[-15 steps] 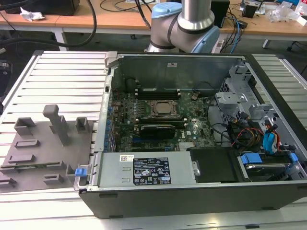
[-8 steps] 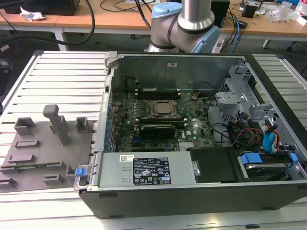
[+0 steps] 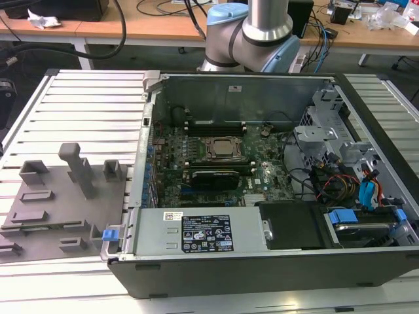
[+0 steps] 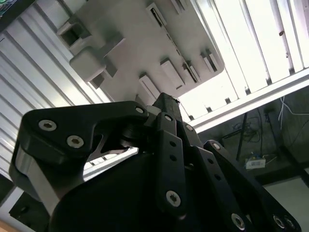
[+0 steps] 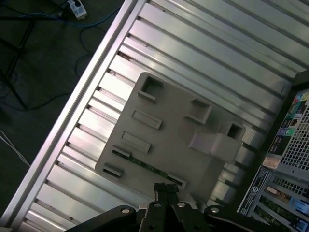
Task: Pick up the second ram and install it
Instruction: 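Pick up the second ram and move it above second insertion slot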
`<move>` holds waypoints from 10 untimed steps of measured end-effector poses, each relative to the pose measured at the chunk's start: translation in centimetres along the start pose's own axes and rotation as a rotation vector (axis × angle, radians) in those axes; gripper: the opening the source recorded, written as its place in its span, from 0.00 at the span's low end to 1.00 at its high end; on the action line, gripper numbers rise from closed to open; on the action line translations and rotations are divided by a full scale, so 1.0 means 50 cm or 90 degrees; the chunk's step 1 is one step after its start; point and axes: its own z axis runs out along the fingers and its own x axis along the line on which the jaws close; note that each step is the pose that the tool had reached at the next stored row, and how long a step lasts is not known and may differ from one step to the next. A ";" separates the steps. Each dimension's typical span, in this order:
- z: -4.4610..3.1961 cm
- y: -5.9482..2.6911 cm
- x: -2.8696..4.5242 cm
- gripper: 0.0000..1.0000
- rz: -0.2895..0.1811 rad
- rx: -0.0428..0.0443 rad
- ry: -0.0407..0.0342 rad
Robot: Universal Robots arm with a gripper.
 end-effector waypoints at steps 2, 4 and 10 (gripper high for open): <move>0.000 0.000 0.000 0.11 -0.016 -0.0004 0.0008; 0.000 0.000 0.000 0.11 -0.038 -0.0009 0.0017; 0.000 0.000 0.000 0.11 -0.080 -0.0019 0.0035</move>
